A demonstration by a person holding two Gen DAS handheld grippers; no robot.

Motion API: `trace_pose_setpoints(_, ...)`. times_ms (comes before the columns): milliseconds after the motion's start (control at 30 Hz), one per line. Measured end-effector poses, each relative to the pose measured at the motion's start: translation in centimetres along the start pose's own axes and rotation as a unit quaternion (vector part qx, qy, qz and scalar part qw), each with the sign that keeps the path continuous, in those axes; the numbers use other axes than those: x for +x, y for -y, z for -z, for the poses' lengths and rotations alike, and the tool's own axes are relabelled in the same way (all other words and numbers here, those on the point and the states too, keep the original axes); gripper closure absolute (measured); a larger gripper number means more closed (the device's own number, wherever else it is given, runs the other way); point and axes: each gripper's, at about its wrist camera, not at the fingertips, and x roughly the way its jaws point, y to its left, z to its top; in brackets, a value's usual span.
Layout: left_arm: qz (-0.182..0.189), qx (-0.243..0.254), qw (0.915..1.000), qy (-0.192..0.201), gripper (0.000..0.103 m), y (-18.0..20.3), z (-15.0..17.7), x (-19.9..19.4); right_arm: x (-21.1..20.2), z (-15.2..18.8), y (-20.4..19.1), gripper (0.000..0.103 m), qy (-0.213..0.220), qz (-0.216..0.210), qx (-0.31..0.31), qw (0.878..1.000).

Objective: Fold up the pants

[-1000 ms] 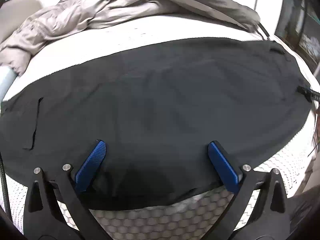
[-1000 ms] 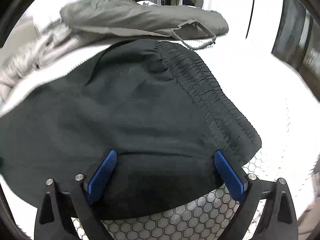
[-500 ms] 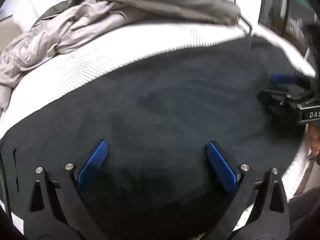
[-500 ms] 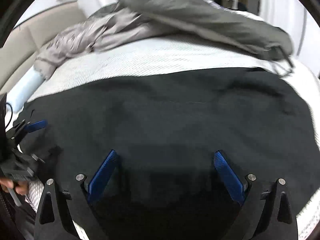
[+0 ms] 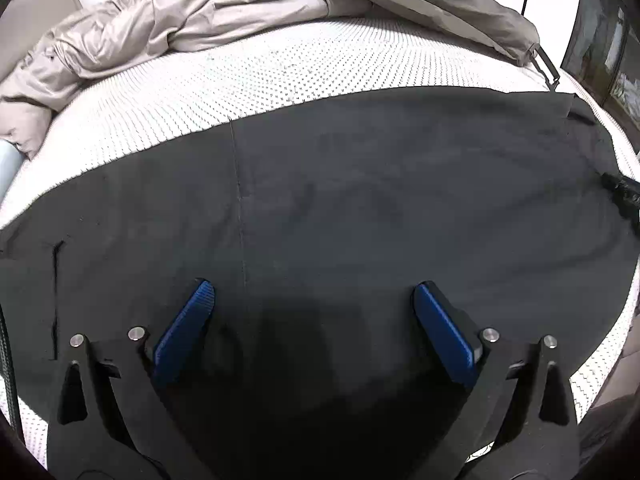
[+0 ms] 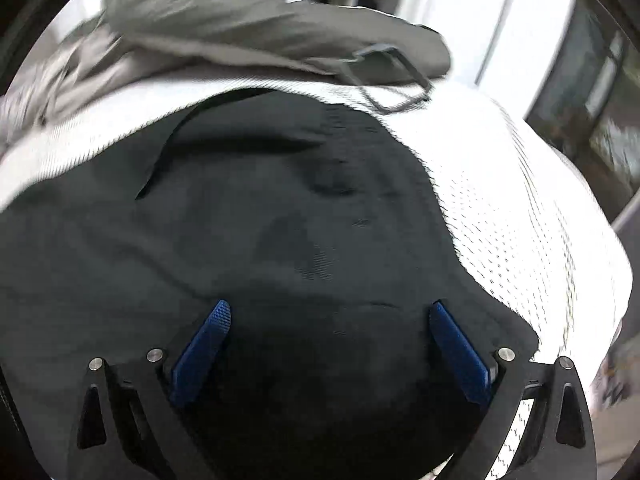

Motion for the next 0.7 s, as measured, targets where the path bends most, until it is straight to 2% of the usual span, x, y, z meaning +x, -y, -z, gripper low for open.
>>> trace_pose_setpoints(100,0.009,0.012,0.9998,0.014,0.005,1.3,-0.5,-0.9,-1.8,-0.5,-0.8,0.003,0.011,-0.006,-0.002,1.0)
trace_pose_setpoints(167,0.016,0.016,0.9994,0.027,0.005,2.5,-0.9,-1.7,-2.7,-1.6,-2.6,0.003,0.027,-0.038,-0.021,0.999)
trace_pose_setpoints(300,0.041,0.025,0.9985,0.027,0.005,5.6,-2.3,-2.0,-3.7,-2.0,-7.6,0.003,0.034,-0.098,-0.066,0.992)
trace_pose_setpoints(433,0.021,0.069,0.9972,0.022,0.005,9.3,-4.0,-1.3,-3.7,-1.7,-12.3,0.003,0.015,-0.142,-0.1,0.985)
trace_pose_setpoints(467,0.019,0.08,0.9963,0.025,0.005,10.2,-4.2,-0.8,-2.4,-2.8,-13.7,0.003,0.008,-0.15,-0.116,0.982)
trace_pose_setpoints(533,0.03,0.062,0.9975,0.016,0.005,10.5,-4.6,0.7,-1.4,-3.1,-15.7,0.003,0.006,-0.133,-0.158,0.978)
trace_pose_setpoints(600,0.057,0.028,0.9979,-0.011,0.005,9.4,-4.7,2.9,-0.2,-3.1,-17.1,0.003,0.008,-0.099,-0.201,0.974)
trace_pose_setpoints(633,0.057,0.026,0.9978,-0.022,0.005,8.7,-4.7,3.8,0.7,-3.2,-17.0,0.003,0.0,-0.095,-0.213,0.972)
trace_pose_setpoints(700,0.045,0.047,0.9977,-0.016,0.004,7.3,-5.1,4.2,1.9,-4.0,-15.1,0.002,-0.018,-0.121,-0.188,0.974)
